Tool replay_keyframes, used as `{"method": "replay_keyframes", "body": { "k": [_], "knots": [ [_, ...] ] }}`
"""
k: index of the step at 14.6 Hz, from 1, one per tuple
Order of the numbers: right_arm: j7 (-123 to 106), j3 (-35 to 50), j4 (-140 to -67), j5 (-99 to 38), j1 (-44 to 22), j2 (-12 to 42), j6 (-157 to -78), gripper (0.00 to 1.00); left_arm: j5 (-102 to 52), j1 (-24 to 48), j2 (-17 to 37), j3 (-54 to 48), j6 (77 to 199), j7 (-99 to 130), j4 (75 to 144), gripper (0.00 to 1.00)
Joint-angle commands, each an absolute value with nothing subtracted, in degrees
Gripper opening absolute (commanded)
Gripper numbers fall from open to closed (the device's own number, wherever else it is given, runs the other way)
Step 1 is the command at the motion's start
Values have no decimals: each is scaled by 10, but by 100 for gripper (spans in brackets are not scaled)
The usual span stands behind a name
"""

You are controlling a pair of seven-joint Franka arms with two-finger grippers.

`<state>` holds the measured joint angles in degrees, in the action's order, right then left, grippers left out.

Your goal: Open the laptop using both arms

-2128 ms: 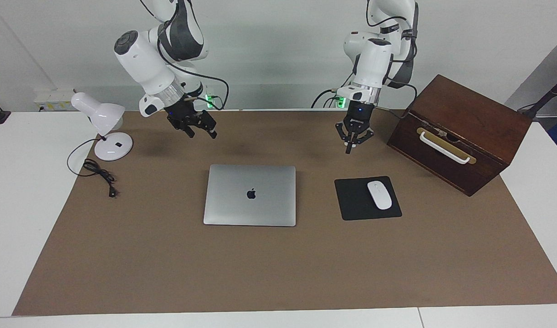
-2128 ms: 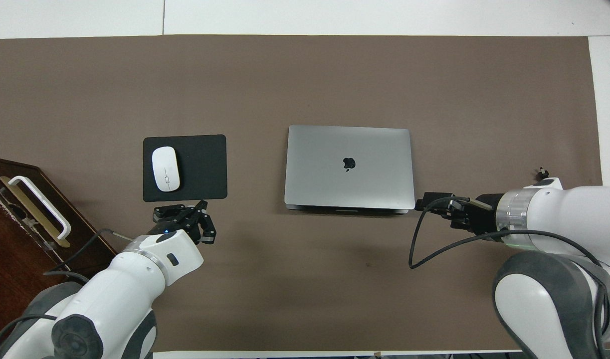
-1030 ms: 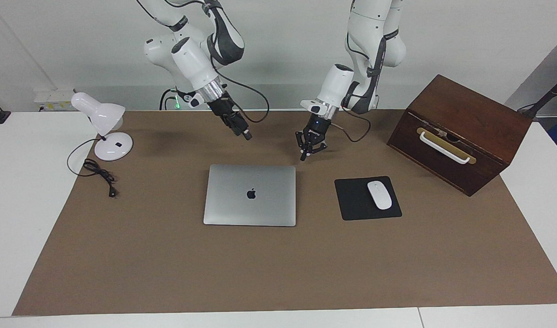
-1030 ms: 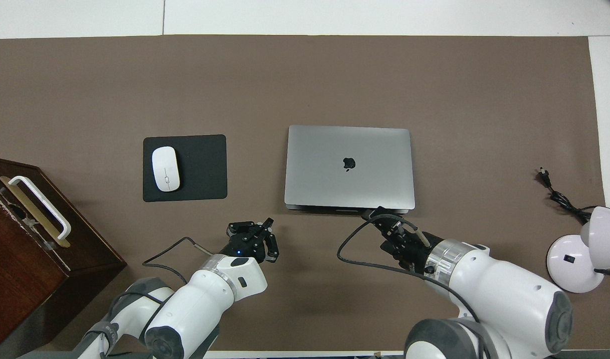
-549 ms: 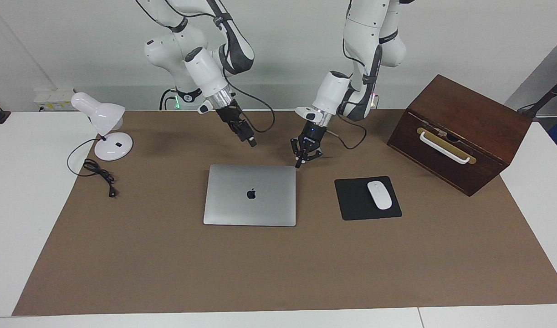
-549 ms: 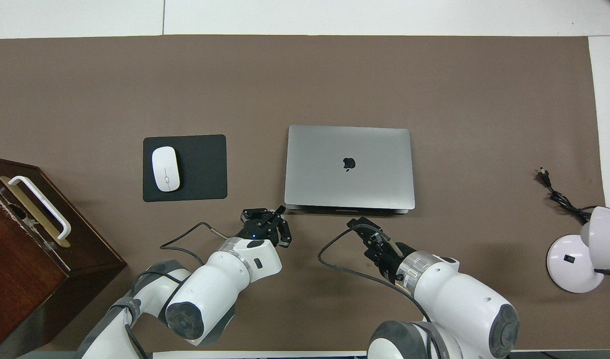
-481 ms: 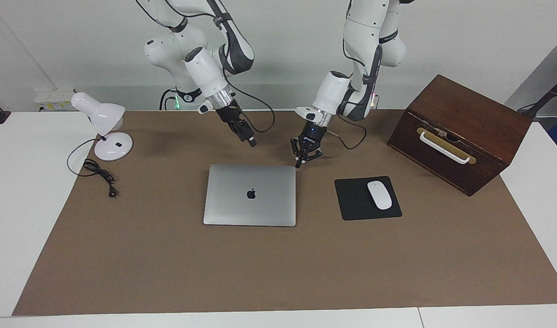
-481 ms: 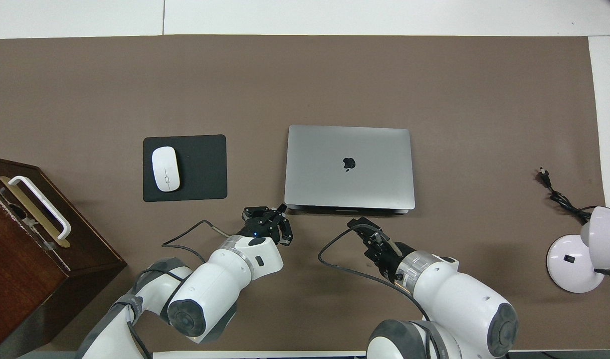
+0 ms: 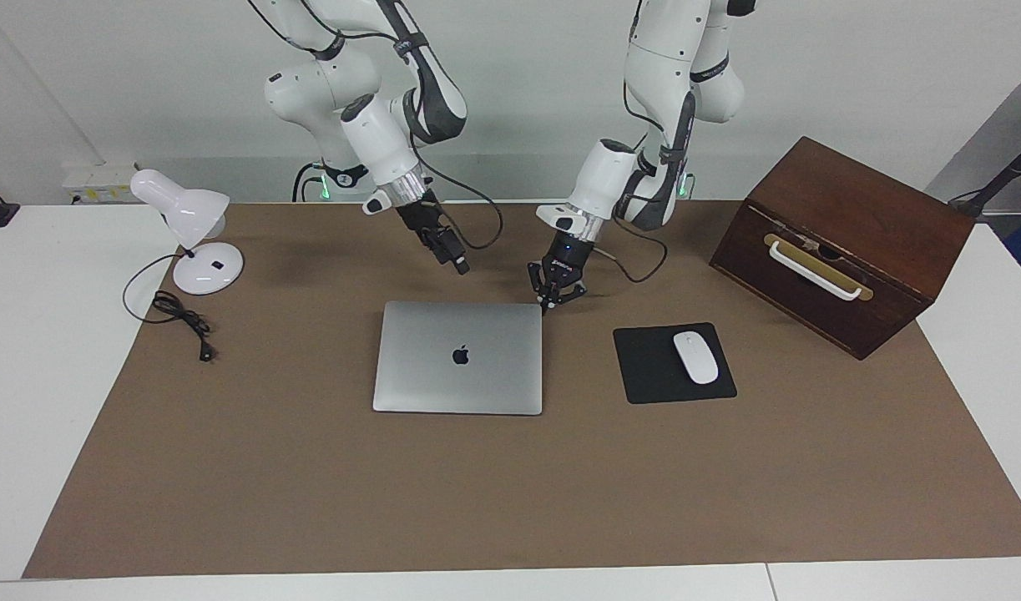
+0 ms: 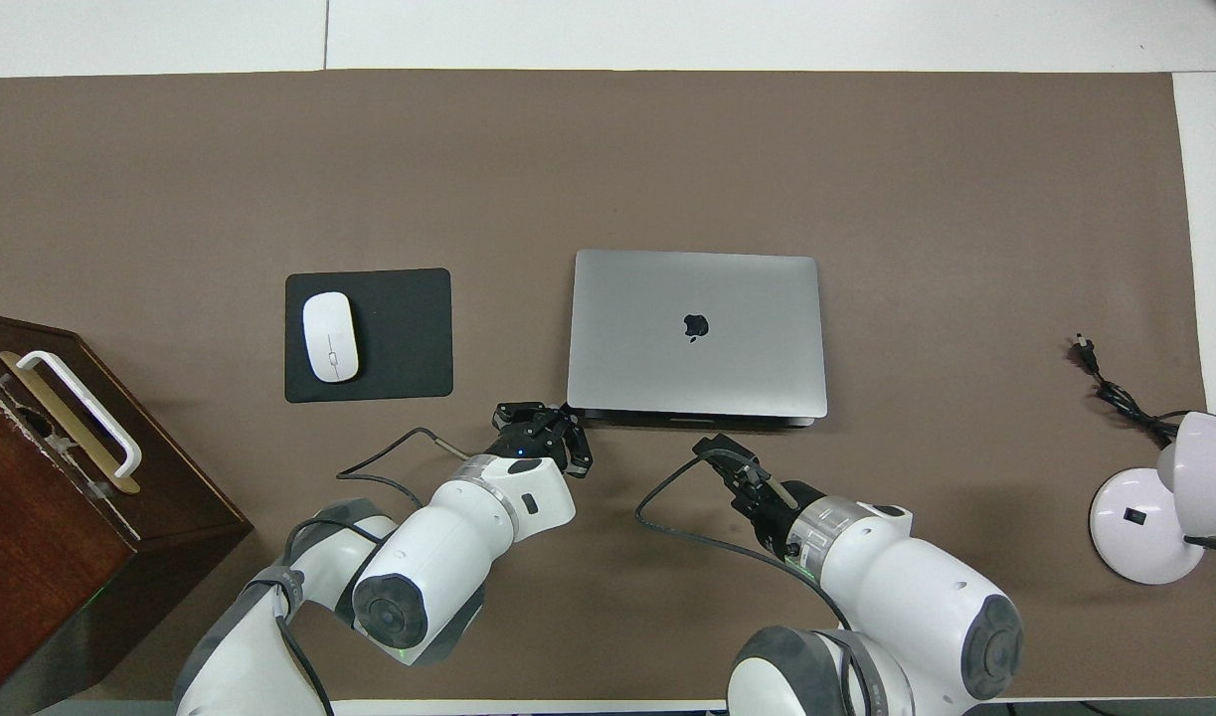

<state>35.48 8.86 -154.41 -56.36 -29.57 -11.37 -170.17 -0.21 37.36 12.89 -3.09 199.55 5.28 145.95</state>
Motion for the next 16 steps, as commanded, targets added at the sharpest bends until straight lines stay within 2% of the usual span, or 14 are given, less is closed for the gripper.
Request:
{"method": "replay_keyframes", "body": {
  "k": [1,16],
  "knots": [
    [319,91,-1539,-588,-292,-102,-1716,100,5,388,143,-21,2008,52,1447,0],
    [259,90,-1495,-593,-259,-60,-1716,100,10,391,167,-19,2008,42,1428,0]
  ]
}}
